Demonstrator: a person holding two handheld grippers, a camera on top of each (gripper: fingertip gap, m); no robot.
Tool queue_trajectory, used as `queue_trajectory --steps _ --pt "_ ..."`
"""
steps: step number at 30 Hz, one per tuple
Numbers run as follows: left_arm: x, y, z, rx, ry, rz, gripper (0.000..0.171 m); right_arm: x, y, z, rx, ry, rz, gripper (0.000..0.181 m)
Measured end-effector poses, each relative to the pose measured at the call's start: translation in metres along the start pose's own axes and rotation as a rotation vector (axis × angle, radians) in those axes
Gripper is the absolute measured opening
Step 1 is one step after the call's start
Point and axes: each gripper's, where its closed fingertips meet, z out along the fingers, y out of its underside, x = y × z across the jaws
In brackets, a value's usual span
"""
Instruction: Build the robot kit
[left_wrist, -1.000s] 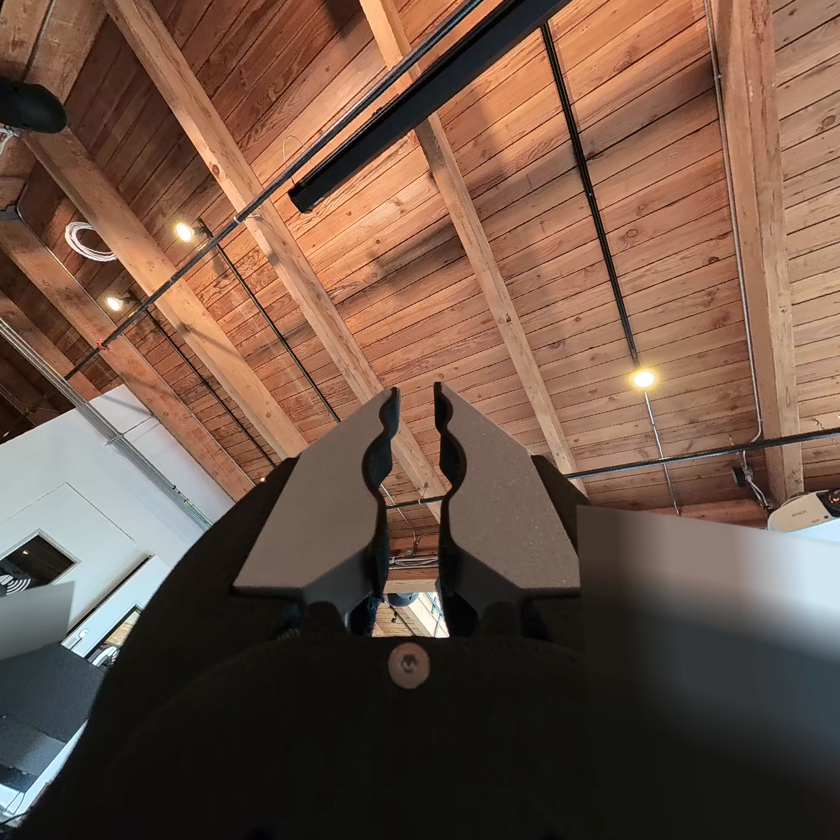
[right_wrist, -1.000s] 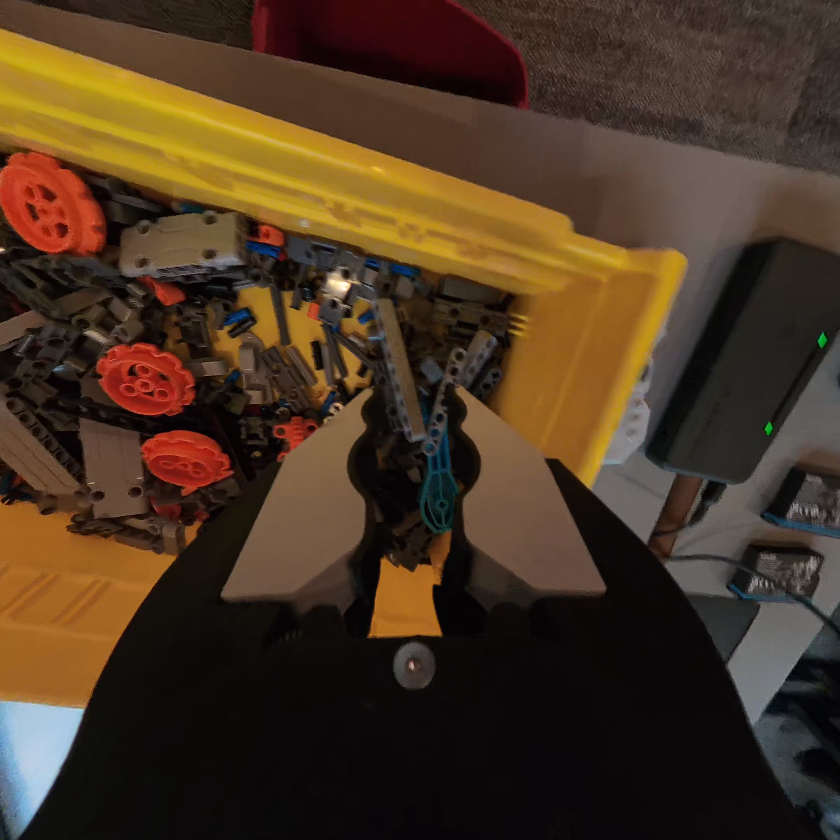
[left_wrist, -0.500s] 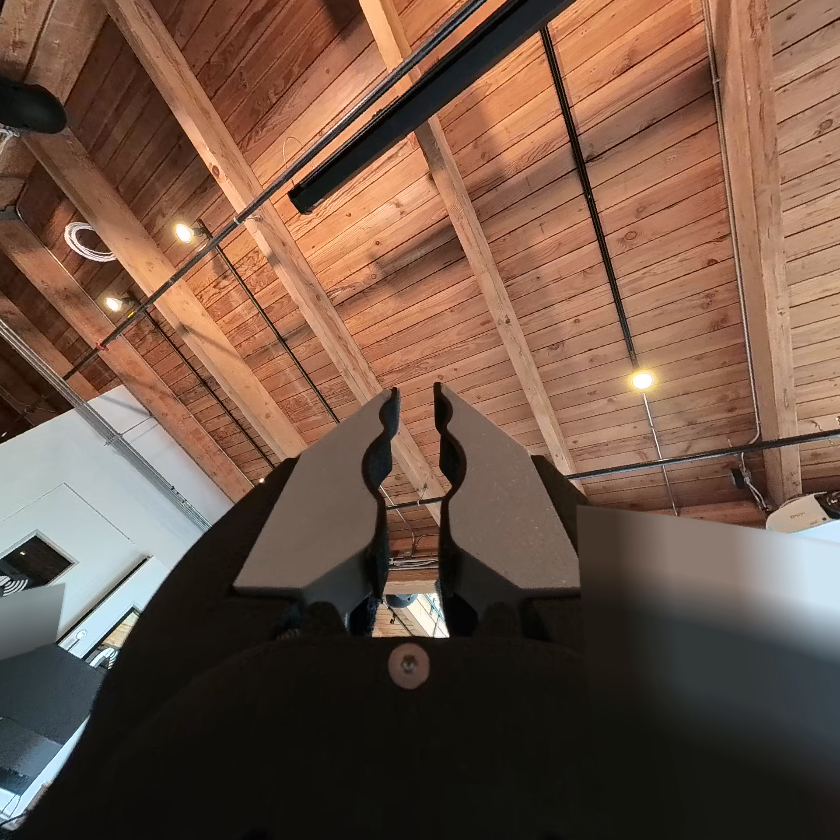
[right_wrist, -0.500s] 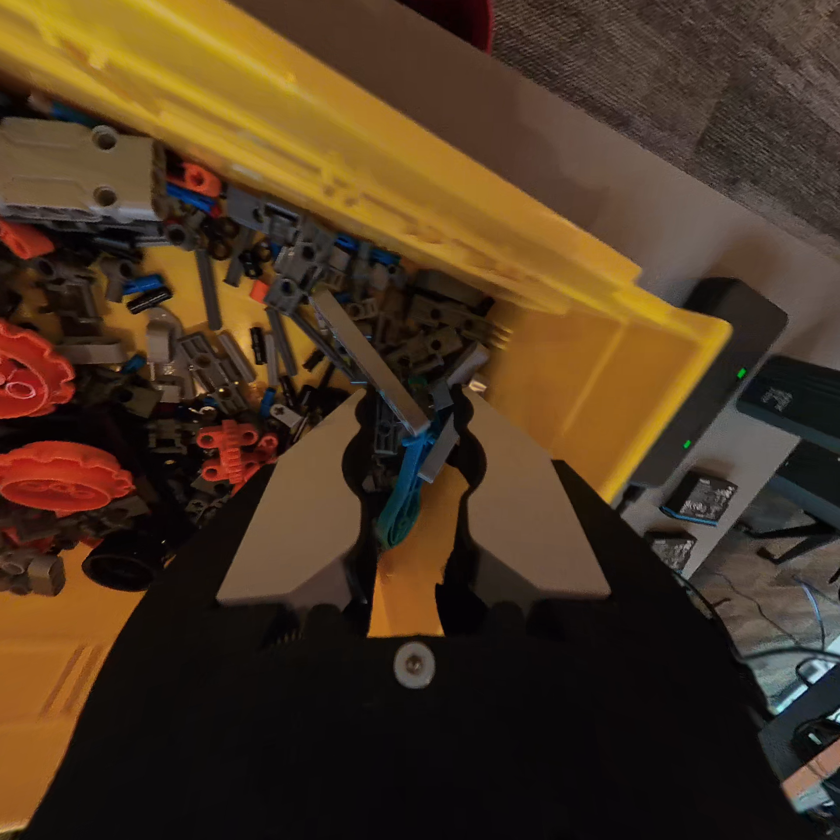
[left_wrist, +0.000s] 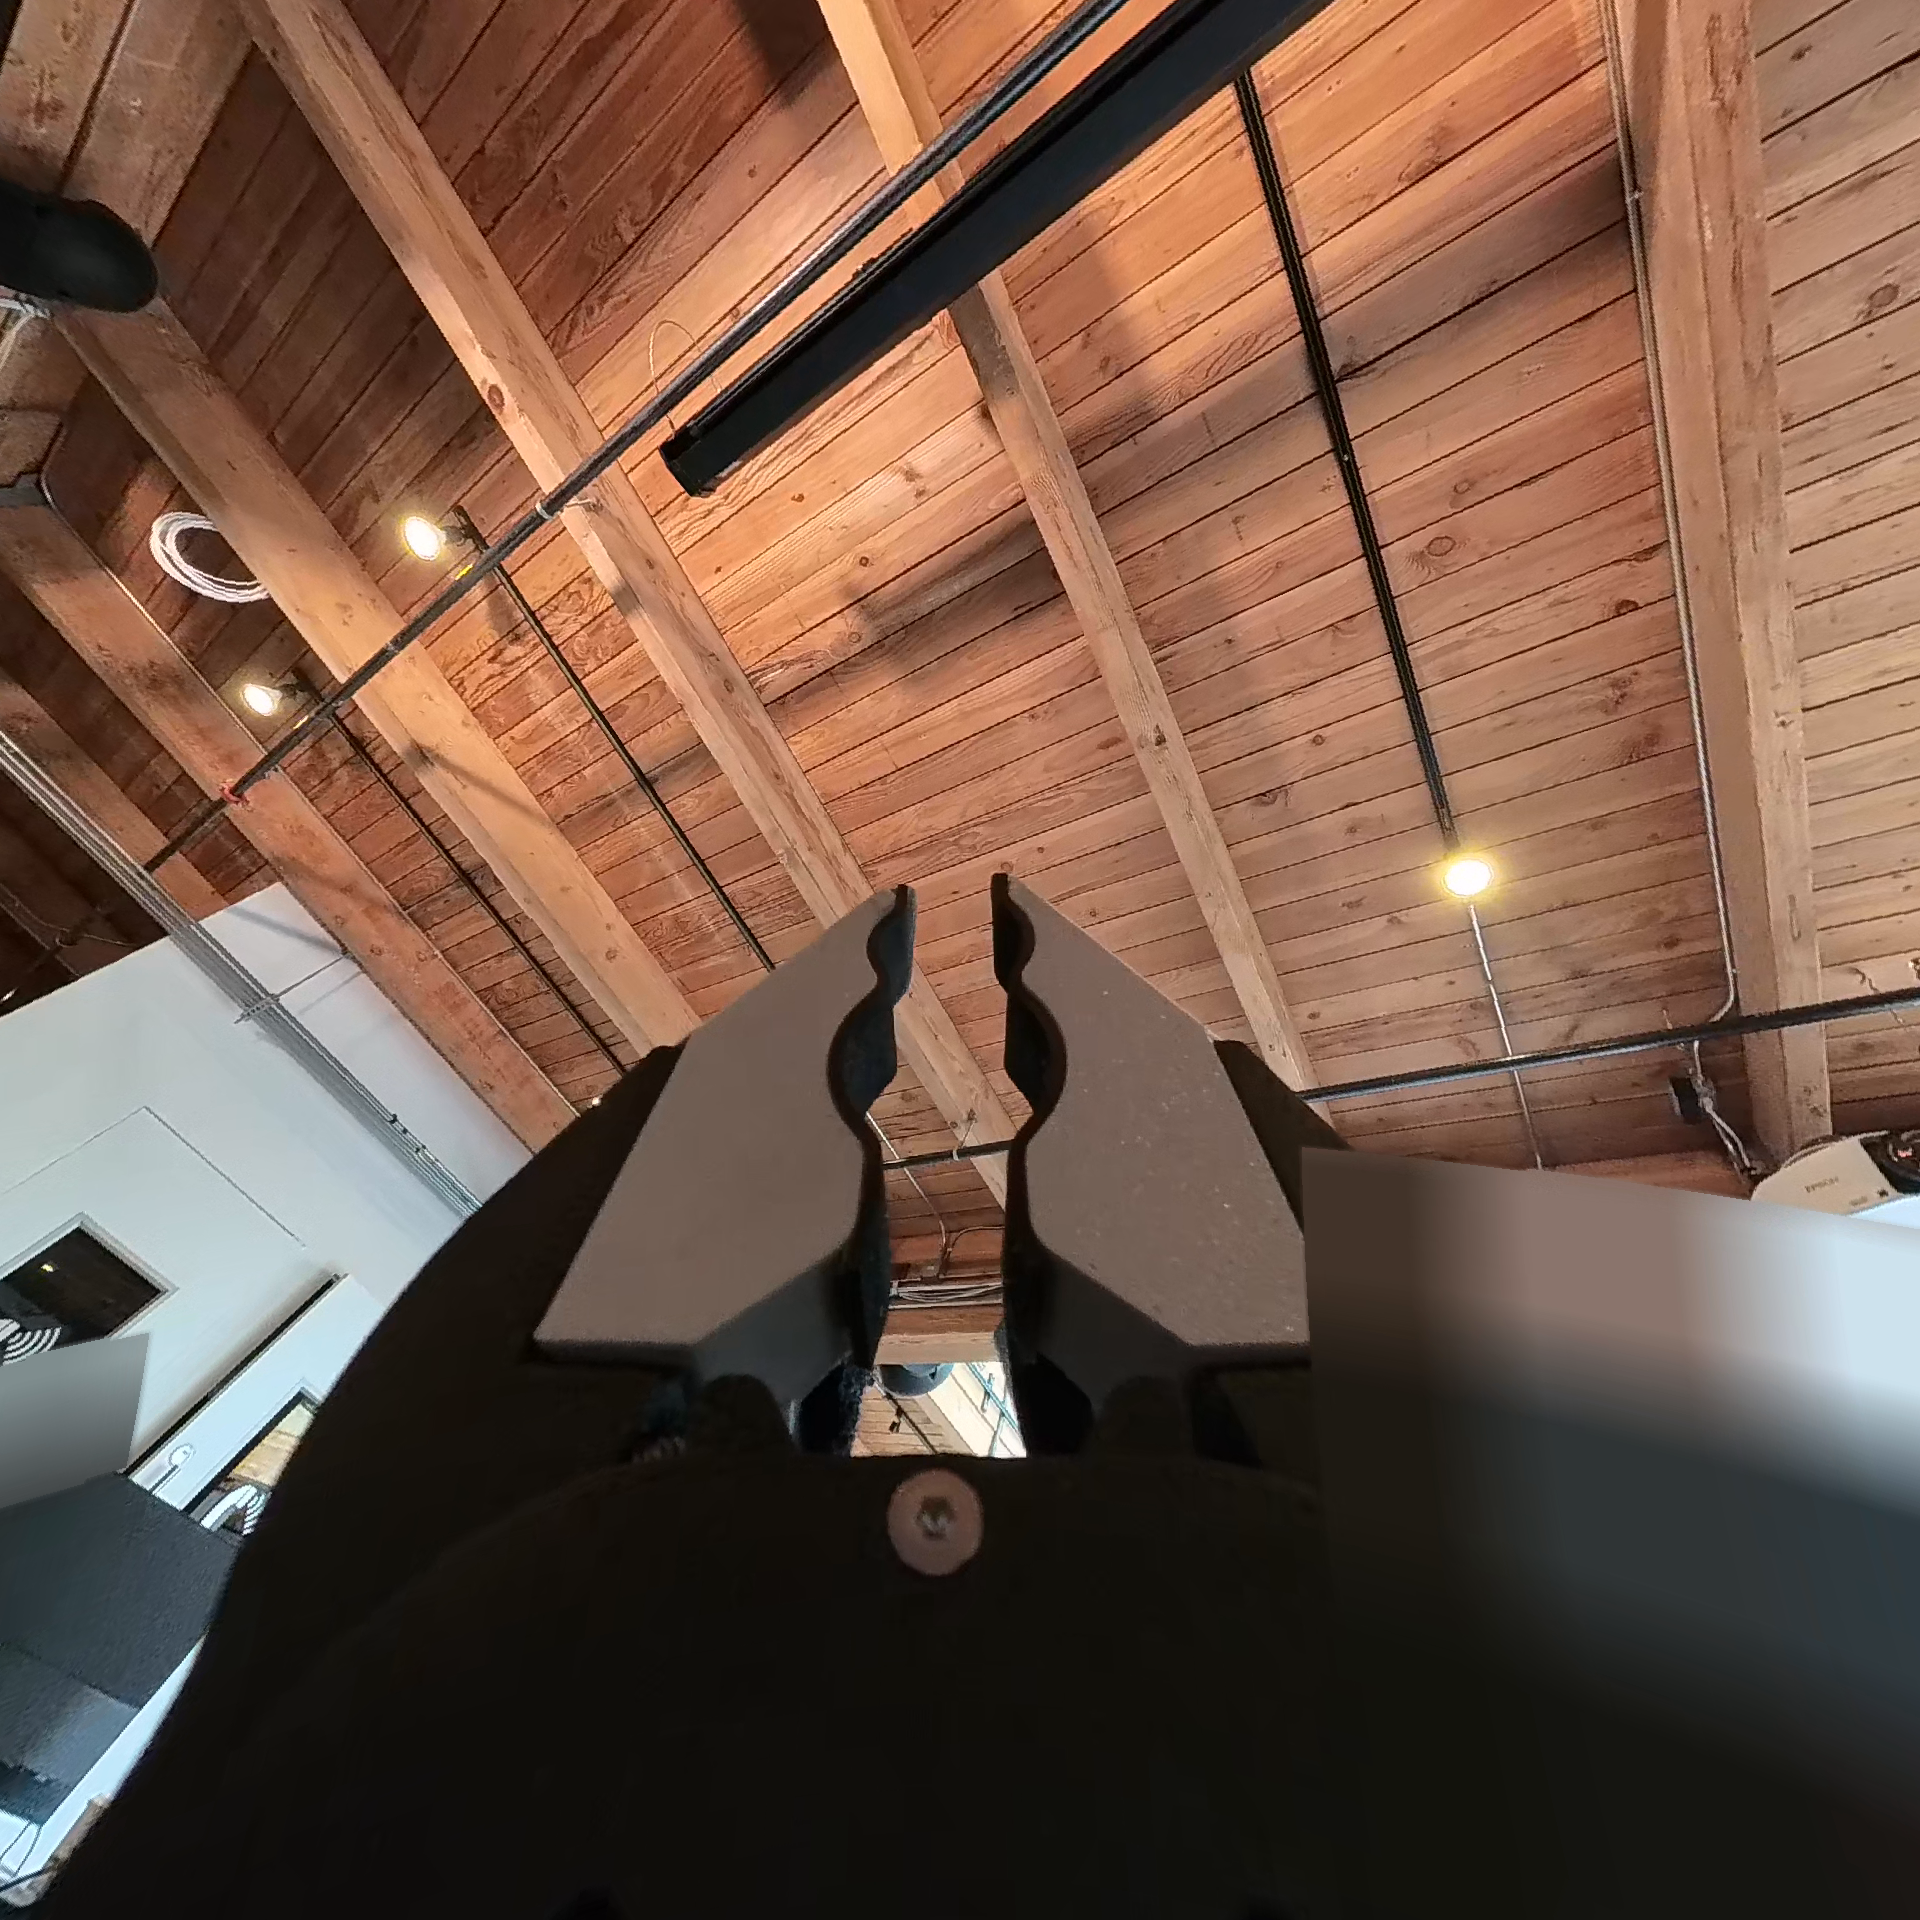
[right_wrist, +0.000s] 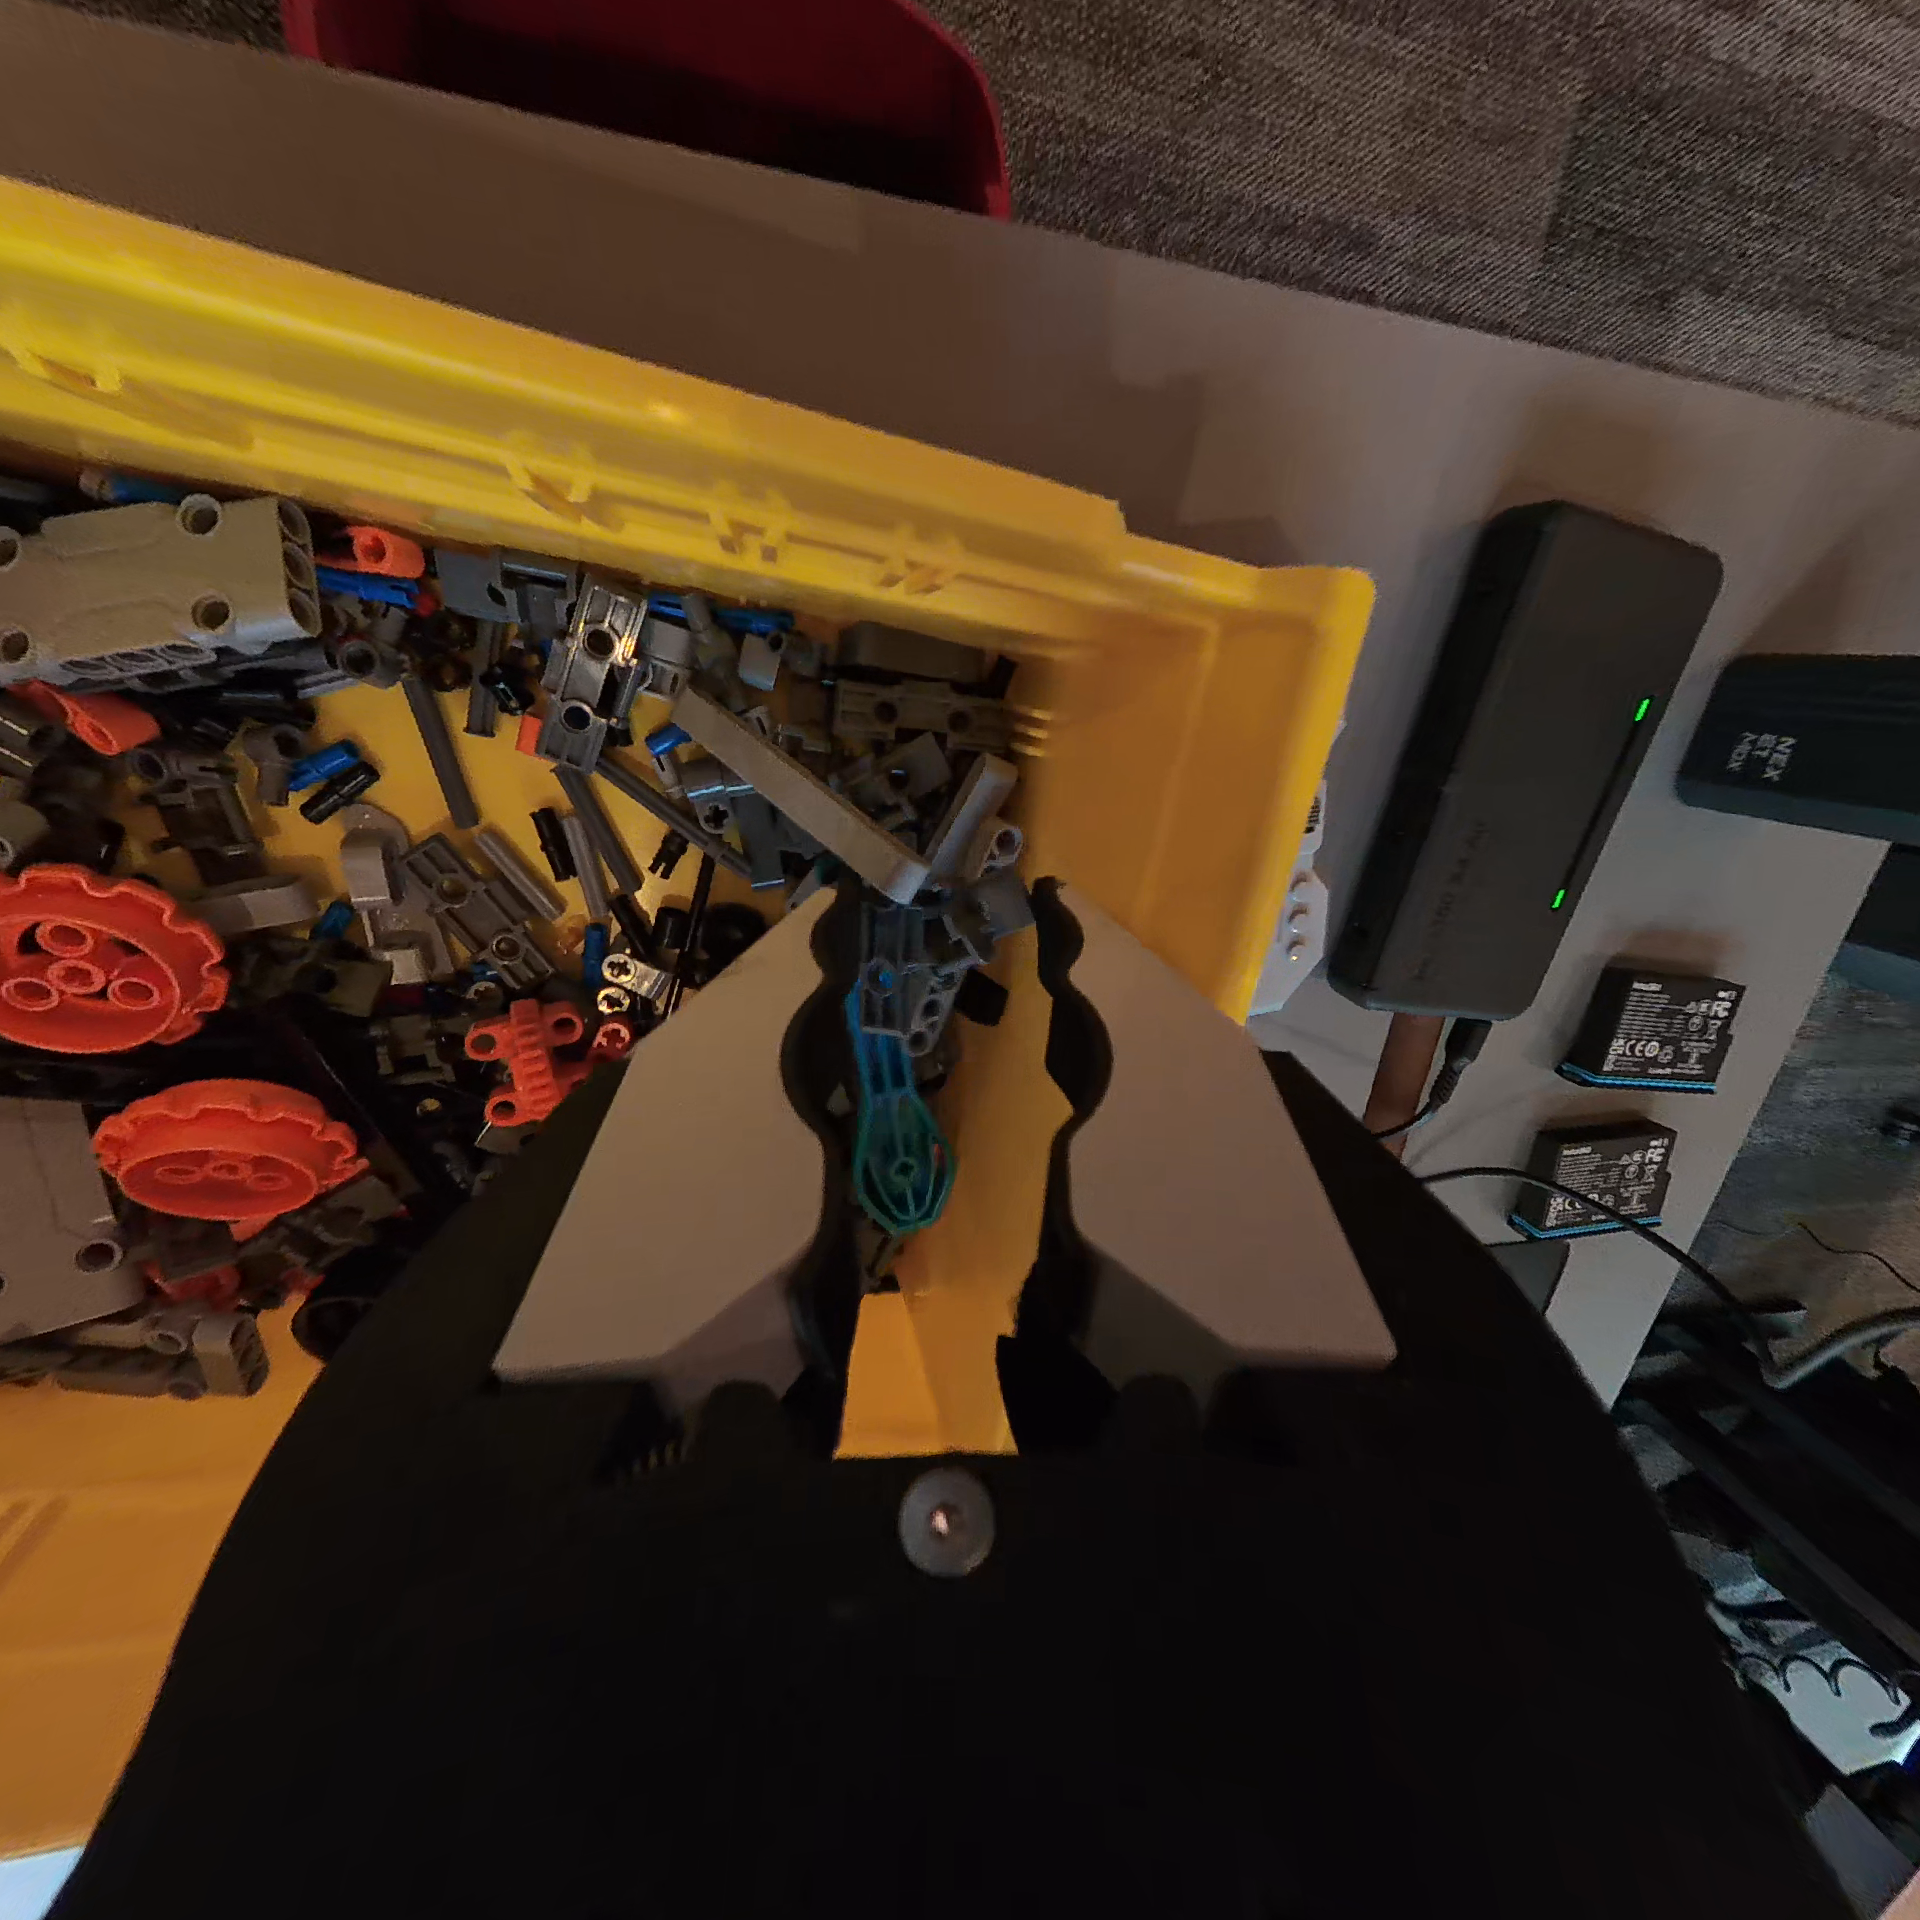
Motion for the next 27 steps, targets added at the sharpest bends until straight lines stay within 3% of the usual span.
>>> queue_trajectory --steps 8,12,21,27 --pt "0.001 -0.001 0.0 0.002 0.002 0.0 0.012 -0.013 -0.005 -0.012 0.024 -0.014 -0.01 0.032" --pt "0.002 -0.001 -0.001 0.004 0.004 -0.001 0.012 -0.044 0.016 -0.011 -0.059 -0.131 -0.03 0.008" --pt "0.001 0.0 0.0 0.001 0.004 0.0 0.012 -0.074 0.032 0.01 -0.142 -0.228 -0.17 0.019" --pt "0.002 -0.001 0.0 0.001 0.005 0.0 0.012 -0.069 0.034 0.018 -0.168 -0.22 -0.233 0.018"
